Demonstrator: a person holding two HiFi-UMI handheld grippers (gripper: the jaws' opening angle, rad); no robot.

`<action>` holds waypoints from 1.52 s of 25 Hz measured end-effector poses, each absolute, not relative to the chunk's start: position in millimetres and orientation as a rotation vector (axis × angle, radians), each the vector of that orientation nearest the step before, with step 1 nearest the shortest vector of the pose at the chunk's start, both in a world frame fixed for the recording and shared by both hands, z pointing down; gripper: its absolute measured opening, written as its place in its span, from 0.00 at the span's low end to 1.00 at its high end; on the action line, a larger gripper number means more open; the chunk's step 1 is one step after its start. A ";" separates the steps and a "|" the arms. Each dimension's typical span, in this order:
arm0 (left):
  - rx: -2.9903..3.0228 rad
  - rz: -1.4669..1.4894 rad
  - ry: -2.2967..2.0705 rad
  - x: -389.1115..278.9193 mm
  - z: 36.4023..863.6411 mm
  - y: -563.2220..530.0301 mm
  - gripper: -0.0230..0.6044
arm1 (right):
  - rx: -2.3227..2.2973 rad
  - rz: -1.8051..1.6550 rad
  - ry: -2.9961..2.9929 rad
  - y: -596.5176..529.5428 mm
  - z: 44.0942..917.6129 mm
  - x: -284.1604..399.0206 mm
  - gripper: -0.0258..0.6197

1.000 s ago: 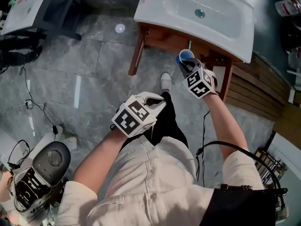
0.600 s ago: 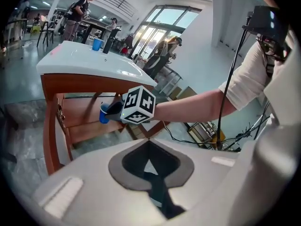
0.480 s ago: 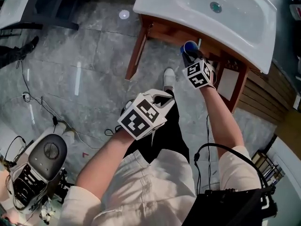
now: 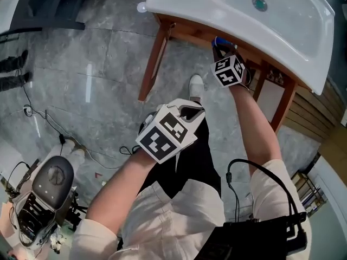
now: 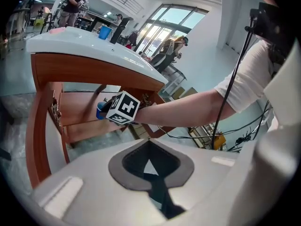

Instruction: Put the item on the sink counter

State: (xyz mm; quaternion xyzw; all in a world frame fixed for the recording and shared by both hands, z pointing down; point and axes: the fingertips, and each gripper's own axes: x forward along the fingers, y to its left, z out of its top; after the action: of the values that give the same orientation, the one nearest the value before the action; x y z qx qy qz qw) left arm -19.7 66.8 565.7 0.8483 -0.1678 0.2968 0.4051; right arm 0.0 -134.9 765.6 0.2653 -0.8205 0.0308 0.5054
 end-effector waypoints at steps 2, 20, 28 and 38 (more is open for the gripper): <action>2.141 0.743 -0.420 -19.2 565.7 63.4 0.04 | 0.646 0.067 -1.974 -141.6 769.4 -0.5 0.07; 2.116 0.681 -0.429 -24.9 575.2 54.4 0.04 | 0.641 0.010 -1.891 -169.9 802.9 4.6 0.07; 2.126 0.681 -0.431 -23.9 575.0 53.3 0.04 | 0.652 -0.029 -1.910 -168.0 792.1 3.9 0.16; 2.176 0.715 -0.407 -10.5 553.1 59.4 0.04 | 0.653 -0.025 -1.960 -144.6 762.5 9.5 0.17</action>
State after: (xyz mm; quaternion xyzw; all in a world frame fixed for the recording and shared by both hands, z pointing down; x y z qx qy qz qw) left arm -10.5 59.4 553.1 0.8588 -0.1608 0.2821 0.3964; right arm 9.5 -144.6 762.5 0.2713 -0.8148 -0.0105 0.5122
